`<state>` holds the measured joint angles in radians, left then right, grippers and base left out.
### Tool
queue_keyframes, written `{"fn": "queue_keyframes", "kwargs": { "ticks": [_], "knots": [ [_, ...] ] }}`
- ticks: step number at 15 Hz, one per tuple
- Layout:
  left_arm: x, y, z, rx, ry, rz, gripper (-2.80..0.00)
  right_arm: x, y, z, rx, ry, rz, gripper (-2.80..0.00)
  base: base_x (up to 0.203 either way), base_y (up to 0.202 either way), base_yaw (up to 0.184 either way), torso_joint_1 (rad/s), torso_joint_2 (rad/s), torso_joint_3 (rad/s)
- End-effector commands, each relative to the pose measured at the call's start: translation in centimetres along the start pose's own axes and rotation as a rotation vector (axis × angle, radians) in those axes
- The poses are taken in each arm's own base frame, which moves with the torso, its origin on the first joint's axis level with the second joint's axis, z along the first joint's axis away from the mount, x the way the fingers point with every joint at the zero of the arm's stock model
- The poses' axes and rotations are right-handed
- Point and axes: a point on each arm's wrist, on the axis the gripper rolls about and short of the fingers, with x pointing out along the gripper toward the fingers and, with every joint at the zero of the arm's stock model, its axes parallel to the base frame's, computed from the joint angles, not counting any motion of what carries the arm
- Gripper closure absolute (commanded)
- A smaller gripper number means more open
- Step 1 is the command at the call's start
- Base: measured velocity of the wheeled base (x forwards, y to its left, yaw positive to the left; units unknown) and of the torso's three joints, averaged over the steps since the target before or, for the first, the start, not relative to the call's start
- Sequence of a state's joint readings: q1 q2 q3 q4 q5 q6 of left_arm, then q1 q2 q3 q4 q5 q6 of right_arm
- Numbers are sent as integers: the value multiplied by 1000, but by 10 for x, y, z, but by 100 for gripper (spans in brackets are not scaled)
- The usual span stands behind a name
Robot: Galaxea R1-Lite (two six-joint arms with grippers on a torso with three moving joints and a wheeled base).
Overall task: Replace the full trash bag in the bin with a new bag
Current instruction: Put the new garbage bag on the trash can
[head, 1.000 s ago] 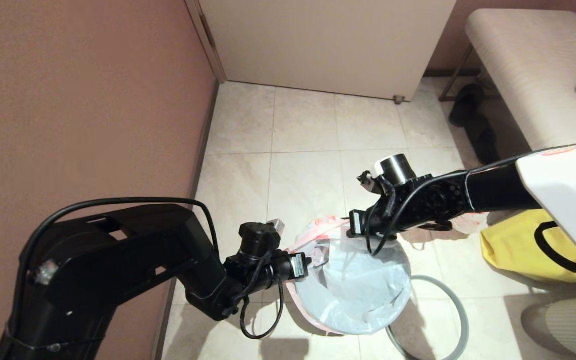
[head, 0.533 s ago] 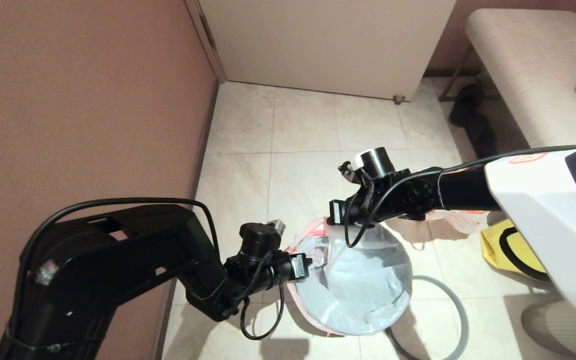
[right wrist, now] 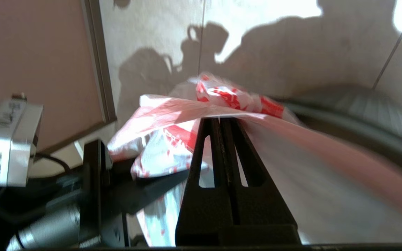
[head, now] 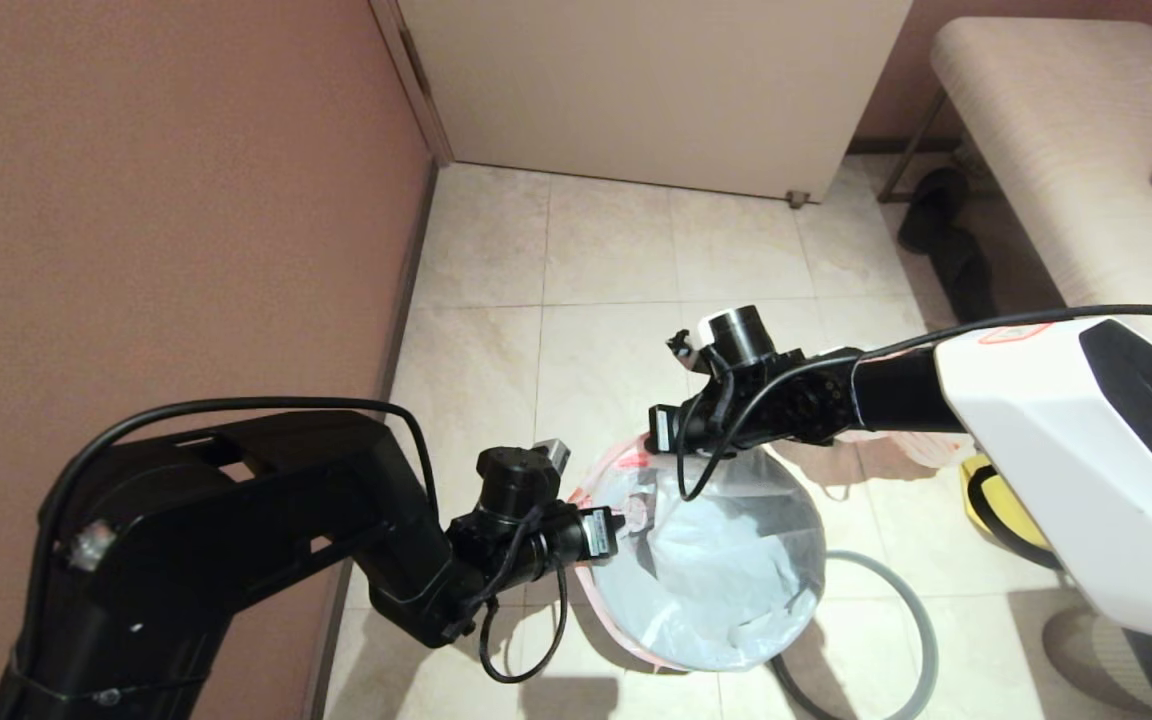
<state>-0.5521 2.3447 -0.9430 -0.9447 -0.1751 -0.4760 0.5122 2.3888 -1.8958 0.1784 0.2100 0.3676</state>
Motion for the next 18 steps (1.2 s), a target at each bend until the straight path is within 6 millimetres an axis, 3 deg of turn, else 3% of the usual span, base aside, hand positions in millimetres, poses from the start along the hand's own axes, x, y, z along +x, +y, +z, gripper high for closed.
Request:
{"fn": "queue_keyframes", "kwargs": {
  "ticks": [1,10,18],
  "knots": [
    [-1,0,-1,1,-3,-3,0,4,-3,1,2,-19,5,0,0,0,0,0,0,0],
    [2,3,-11,60,5,-3,0,7,-29,5,30,-39,-100,0,0,0,0,0,0,0],
    [8,9,-11,83,-103,4,0,36,-53,-31,168,127,-177,0,0,0,0,0,0,0]
  ]
}}
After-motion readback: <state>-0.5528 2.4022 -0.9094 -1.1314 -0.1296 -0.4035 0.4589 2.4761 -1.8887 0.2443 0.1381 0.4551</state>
